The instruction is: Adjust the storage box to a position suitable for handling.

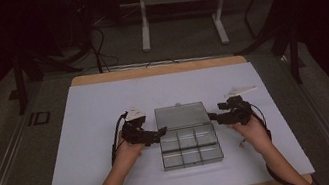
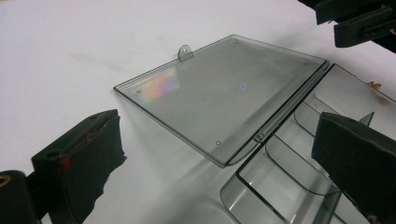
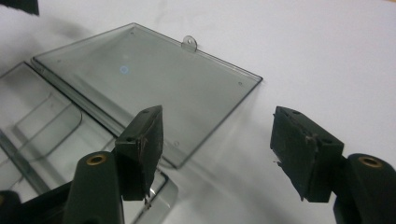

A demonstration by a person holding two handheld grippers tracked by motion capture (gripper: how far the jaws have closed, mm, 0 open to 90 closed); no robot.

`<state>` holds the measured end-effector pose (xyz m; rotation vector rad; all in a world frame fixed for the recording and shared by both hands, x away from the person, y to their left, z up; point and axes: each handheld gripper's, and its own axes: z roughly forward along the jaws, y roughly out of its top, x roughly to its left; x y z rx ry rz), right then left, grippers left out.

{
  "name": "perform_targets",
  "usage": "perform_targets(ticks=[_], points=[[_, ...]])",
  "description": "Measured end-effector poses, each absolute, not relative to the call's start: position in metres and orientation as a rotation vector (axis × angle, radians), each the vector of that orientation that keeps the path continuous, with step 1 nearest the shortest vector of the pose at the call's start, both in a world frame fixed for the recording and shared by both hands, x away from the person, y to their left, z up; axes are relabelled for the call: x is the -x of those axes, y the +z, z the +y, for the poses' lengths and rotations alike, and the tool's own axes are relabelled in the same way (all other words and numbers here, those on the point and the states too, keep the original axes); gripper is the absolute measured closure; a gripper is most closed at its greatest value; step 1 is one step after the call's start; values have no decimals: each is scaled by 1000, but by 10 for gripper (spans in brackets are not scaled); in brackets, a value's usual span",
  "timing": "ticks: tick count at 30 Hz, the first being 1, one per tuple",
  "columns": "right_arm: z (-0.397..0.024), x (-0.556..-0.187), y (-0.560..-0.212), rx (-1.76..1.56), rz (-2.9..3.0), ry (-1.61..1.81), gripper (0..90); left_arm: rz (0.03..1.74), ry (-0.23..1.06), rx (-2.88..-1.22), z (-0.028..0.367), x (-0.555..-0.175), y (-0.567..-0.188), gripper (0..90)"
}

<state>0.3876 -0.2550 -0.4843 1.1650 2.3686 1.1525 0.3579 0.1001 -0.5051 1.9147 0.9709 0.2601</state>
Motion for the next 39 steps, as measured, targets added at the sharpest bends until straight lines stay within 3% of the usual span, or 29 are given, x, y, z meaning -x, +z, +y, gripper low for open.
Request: perform_targets(ticks=[15, 31, 39], points=[[-284, -366, -480, -1013, 2440, 1158, 288, 940, 299, -1962, 112, -333, -505, 26], [-321, -332, -494, -919, 2522, 1113, 458, 965, 287, -1961, 128, -313, -514, 27], [-335, -316, -507, -966, 2542, 1059, 460, 984, 271, -1960, 134, -305, -520, 27]])
